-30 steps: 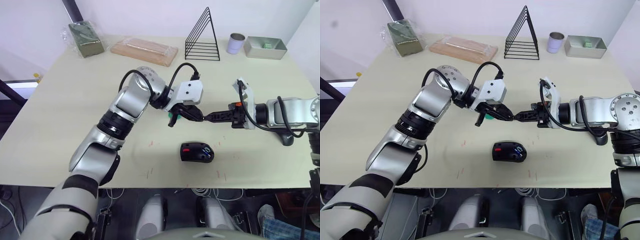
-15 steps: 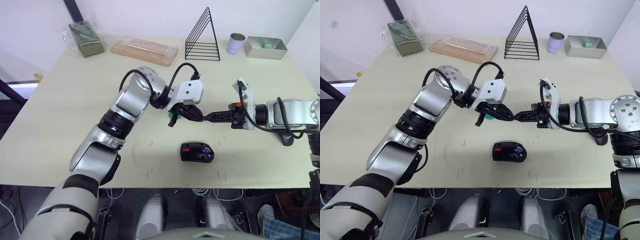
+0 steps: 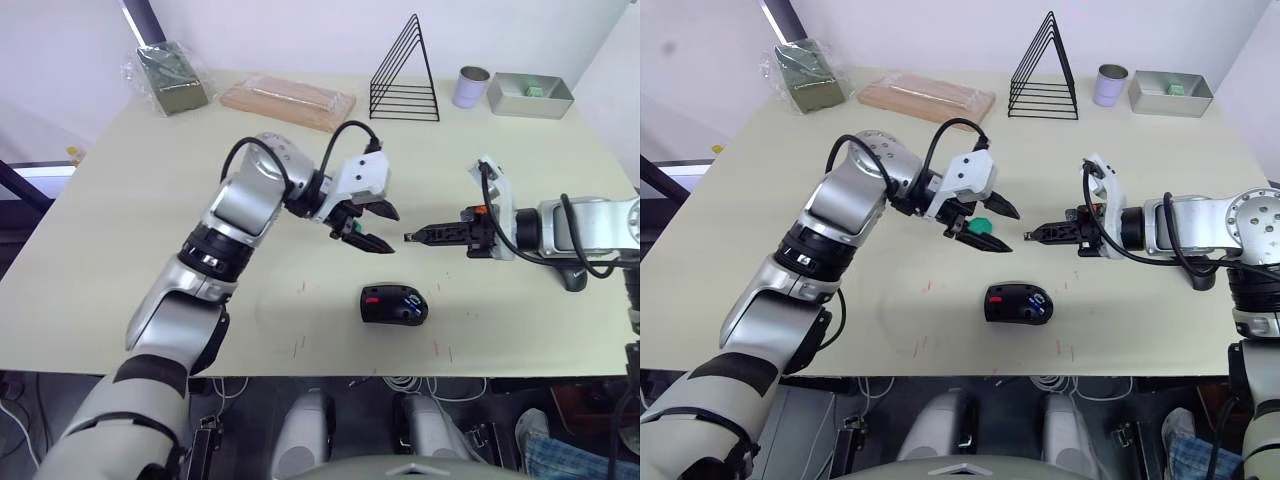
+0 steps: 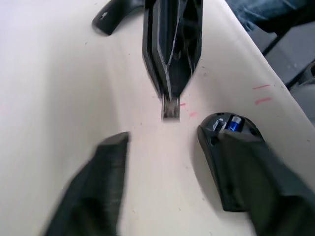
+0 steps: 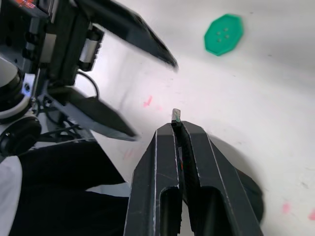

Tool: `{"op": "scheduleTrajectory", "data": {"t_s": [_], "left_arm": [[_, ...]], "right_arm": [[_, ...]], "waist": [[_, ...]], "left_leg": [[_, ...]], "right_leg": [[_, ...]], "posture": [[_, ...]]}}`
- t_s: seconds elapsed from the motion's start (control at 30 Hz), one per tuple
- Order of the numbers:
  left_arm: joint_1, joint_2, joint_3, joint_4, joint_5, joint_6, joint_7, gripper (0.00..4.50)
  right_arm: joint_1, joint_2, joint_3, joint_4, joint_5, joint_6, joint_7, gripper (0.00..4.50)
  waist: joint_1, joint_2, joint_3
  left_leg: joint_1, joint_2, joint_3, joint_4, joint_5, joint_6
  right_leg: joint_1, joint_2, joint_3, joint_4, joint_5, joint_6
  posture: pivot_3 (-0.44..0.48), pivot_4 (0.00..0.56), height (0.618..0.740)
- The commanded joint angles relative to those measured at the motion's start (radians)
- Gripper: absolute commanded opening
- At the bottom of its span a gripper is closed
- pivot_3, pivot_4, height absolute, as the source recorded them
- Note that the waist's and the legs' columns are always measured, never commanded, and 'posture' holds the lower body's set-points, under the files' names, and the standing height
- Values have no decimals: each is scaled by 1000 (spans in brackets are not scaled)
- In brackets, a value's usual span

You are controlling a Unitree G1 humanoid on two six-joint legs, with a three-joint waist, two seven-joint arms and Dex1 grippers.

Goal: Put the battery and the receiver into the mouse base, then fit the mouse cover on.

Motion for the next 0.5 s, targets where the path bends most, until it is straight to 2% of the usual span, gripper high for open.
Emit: {"op": "scheduleTrajectory", "data": {"t_s": [0.03, 0.13, 0.27, 0.33, 0.5], "left_arm": [[52, 27, 43, -108, -39, 53, 31, 4472], [132, 41, 63, -188, -54, 78, 82, 4472], [210, 43, 67, -273, -62, 73, 141, 4472], [236, 36, 74, -307, -82, 100, 167, 4472], [313, 26, 81, -368, -121, 118, 217, 4472]], "right_arm": [[-55, -77, 34, -51, 19, 33, 36, 0], [-143, -155, 112, -91, 19, 70, 25, 0], [-275, -197, 178, -140, -86, 171, 97, 0], [-347, -203, 214, -172, -167, 220, 166, 0], [-559, -205, 446, -214, -312, 236, 383, 0]], "waist": [[-1, 0, 0], [-2, 2, 0], [1, 2, 1], [2, 2, 1], [-2, 3, 1]], "left_leg": [[0, 1, 0, 0, 0, 0], [0, 1, 1, 0, 0, 0], [0, 1, 0, 0, 0, 0], [0, 1, 0, 0, 0, 0], [1, 1, 1, 0, 0, 0]], "right_leg": [[0, 0, 0, 0, 0, 0], [0, 0, 1, 0, 0, 0], [-1, 0, 0, 0, 0, 0], [0, -1, 0, 0, 0, -1], [-1, -1, 2, -1, -1, -2]], "posture": [[0, 150, 740], [0, 150, 740], [0, 150, 740], [0, 150, 740], [0, 150, 740]]}}
